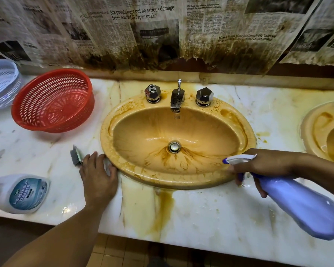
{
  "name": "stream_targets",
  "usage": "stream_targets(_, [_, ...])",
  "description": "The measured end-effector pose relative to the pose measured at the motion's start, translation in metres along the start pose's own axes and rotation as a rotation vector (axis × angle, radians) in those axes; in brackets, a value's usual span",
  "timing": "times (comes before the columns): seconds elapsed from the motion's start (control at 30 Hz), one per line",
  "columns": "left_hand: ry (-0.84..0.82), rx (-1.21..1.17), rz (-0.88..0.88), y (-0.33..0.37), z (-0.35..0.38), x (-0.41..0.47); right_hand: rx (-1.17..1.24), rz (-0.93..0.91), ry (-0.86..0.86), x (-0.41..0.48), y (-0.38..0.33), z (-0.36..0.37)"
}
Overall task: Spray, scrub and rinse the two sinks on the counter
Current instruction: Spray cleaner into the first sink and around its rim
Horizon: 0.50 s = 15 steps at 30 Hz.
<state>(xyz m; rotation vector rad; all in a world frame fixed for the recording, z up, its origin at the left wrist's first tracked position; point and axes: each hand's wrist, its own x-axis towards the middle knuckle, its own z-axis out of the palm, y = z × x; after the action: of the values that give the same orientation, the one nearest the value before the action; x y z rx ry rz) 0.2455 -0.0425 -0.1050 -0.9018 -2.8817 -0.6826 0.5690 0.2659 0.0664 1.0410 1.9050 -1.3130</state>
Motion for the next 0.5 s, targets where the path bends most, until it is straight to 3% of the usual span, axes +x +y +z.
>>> stream_targets(0.5, [-0.009, 0.007, -0.003, -0.004, 0.003, 0.001, -0.012, -0.165, -0.058, 0.036, -0.042, 0.034])
